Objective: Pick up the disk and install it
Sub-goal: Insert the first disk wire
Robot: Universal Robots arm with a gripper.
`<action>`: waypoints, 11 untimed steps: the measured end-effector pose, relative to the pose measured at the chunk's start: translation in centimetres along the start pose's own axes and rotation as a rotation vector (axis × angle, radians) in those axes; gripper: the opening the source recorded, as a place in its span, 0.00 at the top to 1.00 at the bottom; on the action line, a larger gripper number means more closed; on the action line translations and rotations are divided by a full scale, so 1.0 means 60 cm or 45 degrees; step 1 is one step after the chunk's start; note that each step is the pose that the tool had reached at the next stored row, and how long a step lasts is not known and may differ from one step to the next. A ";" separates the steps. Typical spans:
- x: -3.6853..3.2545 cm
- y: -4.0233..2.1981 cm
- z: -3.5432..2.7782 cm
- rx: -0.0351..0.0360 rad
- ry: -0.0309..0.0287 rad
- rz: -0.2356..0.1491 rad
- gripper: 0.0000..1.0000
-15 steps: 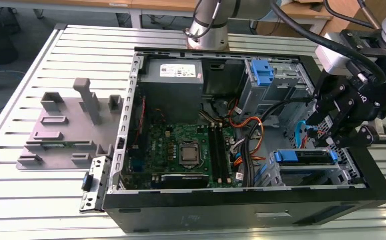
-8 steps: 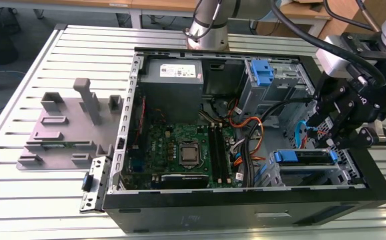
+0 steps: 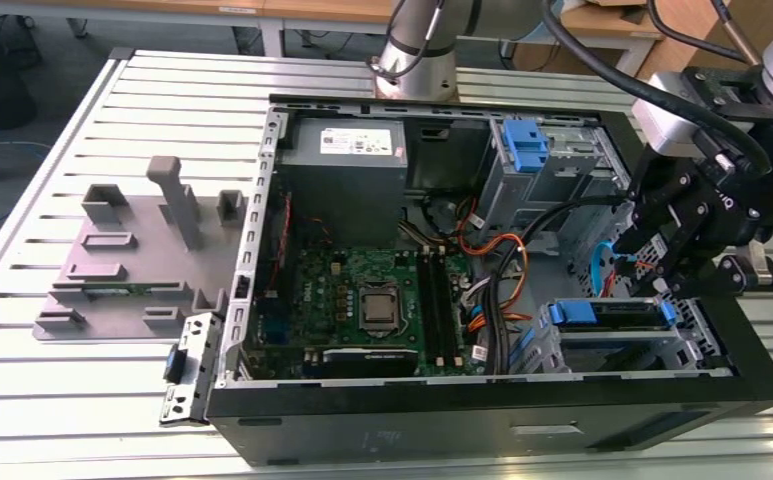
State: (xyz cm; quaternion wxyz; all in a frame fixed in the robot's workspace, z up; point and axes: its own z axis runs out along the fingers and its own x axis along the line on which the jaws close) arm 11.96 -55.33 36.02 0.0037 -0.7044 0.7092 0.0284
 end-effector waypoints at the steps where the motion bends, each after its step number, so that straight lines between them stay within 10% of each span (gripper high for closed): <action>1: 0.000 0.000 0.000 0.0000 0.0000 0.000 0.52; 11: 0.000 0.000 0.007 0.0000 0.0000 0.000 0.52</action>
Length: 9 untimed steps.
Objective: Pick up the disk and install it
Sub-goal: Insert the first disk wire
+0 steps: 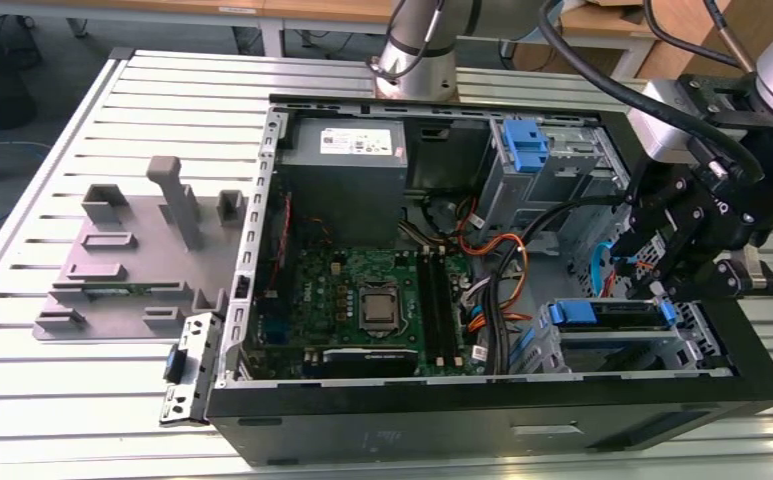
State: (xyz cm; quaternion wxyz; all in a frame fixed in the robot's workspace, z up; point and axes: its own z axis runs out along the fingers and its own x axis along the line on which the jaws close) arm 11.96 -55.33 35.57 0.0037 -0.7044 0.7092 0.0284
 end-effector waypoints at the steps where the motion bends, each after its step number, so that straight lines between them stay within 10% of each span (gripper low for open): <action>1: 0.000 0.000 0.000 0.0000 0.0000 0.000 0.52; 9: 0.000 0.000 0.003 0.0000 0.0000 0.000 0.52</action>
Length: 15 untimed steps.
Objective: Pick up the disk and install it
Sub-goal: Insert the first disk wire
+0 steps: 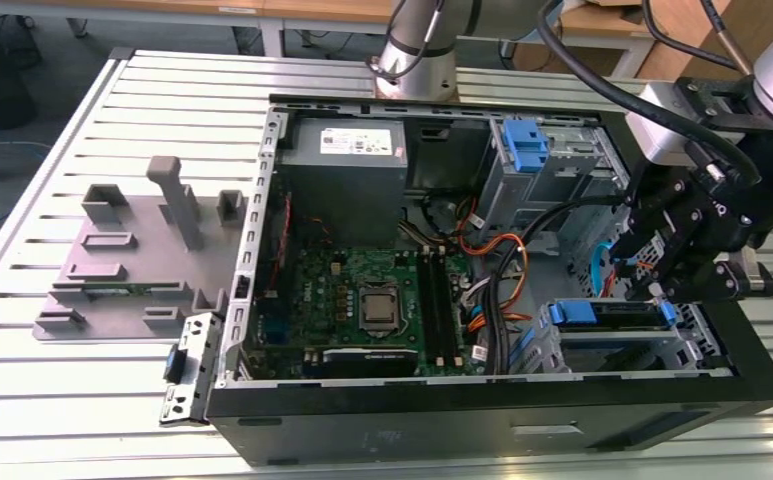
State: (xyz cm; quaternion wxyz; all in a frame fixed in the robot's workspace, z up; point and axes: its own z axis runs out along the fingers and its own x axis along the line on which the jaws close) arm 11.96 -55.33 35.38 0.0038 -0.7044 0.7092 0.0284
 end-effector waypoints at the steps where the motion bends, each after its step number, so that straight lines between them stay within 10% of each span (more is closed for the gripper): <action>1: 0.000 0.000 0.000 0.0000 0.0000 0.000 0.52; 9: 0.000 0.000 0.000 0.0000 0.0001 0.000 0.52; 11: 0.000 -0.029 0.001 0.0000 -0.0001 0.000 0.52; 15: 0.000 -0.033 0.001 0.0000 0.0000 0.000 0.52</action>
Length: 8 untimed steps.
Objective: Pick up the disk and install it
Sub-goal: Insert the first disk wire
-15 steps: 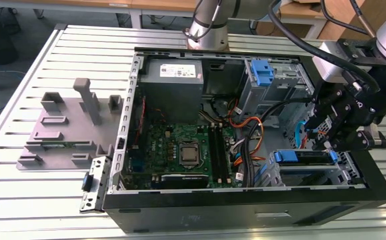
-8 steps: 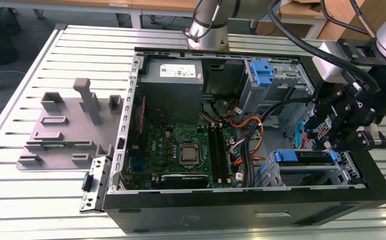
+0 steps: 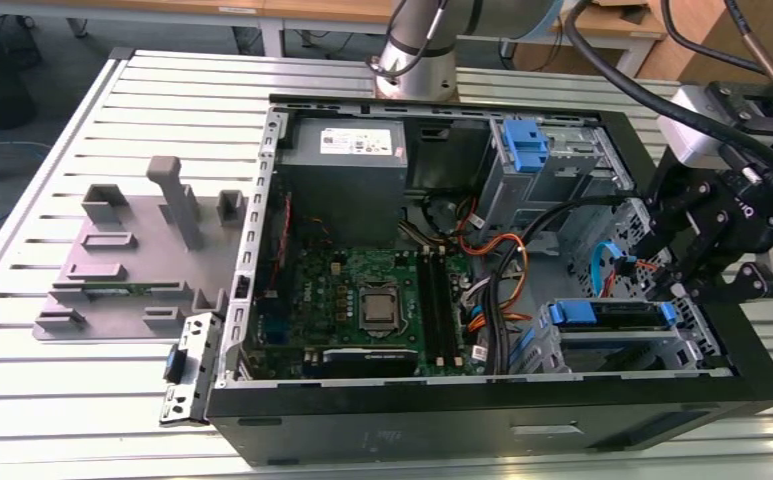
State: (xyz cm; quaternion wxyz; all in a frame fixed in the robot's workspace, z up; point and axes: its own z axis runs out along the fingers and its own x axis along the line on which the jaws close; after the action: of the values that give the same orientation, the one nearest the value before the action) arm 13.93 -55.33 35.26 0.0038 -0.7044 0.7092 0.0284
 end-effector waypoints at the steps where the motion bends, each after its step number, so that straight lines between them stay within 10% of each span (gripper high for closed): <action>1: 0.000 0.000 0.000 0.0000 0.0000 0.000 0.52; 8: 0.000 -0.002 0.000 0.0000 0.0000 0.000 0.52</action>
State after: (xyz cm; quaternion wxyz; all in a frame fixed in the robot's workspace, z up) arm 14.03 -55.33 35.26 0.0038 -0.7044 0.7092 0.0284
